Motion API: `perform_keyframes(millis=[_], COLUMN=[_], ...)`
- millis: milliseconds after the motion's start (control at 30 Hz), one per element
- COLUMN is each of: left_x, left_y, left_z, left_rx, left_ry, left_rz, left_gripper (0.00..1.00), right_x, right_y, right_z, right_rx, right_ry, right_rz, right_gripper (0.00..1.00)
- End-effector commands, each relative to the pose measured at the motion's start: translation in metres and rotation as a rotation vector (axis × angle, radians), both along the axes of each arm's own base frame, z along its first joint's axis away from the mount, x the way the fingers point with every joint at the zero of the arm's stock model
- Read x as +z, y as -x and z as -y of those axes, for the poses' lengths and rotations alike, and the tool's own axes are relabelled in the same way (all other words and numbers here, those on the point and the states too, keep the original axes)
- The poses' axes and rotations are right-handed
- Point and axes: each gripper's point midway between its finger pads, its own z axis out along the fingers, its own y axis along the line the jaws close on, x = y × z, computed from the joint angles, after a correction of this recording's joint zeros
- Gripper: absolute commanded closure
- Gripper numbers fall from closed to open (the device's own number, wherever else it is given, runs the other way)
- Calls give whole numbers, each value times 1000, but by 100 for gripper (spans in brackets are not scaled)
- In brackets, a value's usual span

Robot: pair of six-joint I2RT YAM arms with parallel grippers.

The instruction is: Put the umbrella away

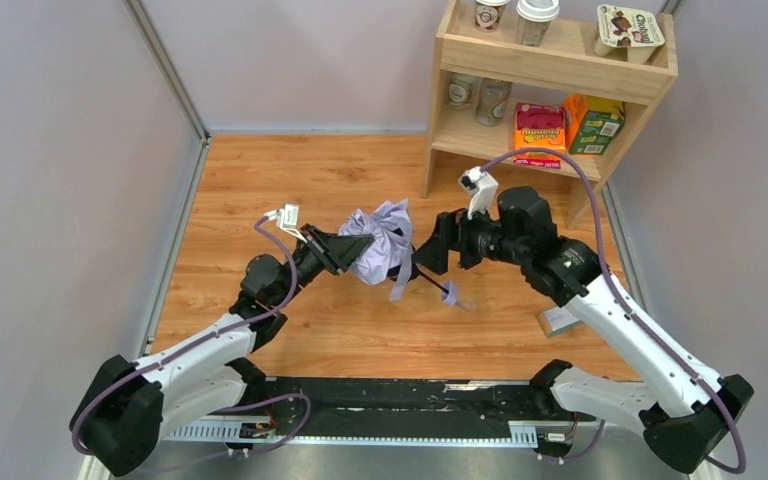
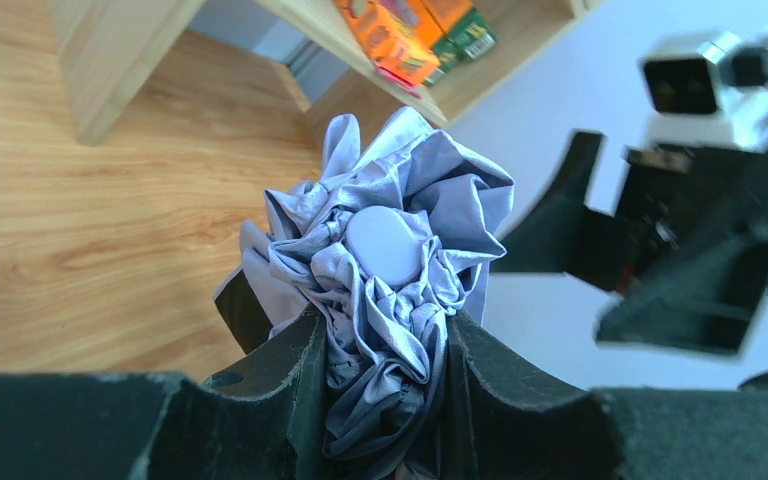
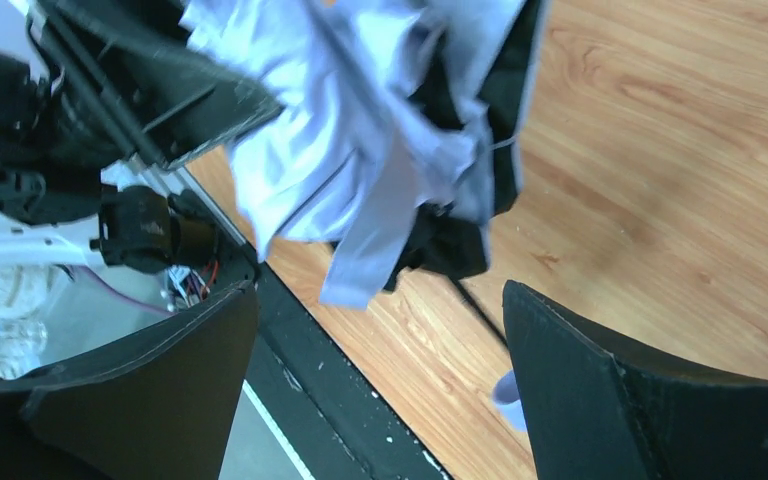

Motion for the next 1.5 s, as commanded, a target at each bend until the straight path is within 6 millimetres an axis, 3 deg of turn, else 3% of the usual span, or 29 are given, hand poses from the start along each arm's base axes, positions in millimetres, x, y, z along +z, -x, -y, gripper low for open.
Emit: perform_keyframes(millis=[0,67,167,267,433,467,500,600,667,833,967,1267,1467], left_x=[66,64,61,66,73,74,74,76,73,71,71,71,68], left_y=[27,28,30,32,40,40,40,43,41,42,48,72,66], left_z=[1,-2,-4,-6,-2,-2,-2,-2,-4,-6,-2,10,5], left_rx=[-92,-78,-70,-70,-109,-111,-112,-123,-107,-102,-149,-322,-273], left_ry=[62,47,11,4,-7,-8,-7,-25,-56,-156,-234,-322,-363], left_rz=[266,266,280,305,346,347,350,374,385,468,525,597,596], left_gripper=[100,100,100,100,100,100,100,100,100,100,100,100,100], right_x=[36,43,38,36,20,18,18,16,20,55,64,67,82], right_y=[-2,-2,-7,0,-18,-18,-15,-3,11,42,42,46,45], right_z=[-6,-17,-32,-46,-32,-32,-33,-23,-17,3,31,39,29], right_rx=[75,110,127,162,44,58,80,112,143,210,132,164,188], right_ry=[-163,-206,-216,-204,-91,-83,-76,-16,-1,-34,89,166,99], right_rz=[-36,-70,-111,-118,-17,-7,-4,-35,-55,-98,-88,-103,-65], right_gripper=[7,9,18,25,32,37,49,88,100,100,100,100,100])
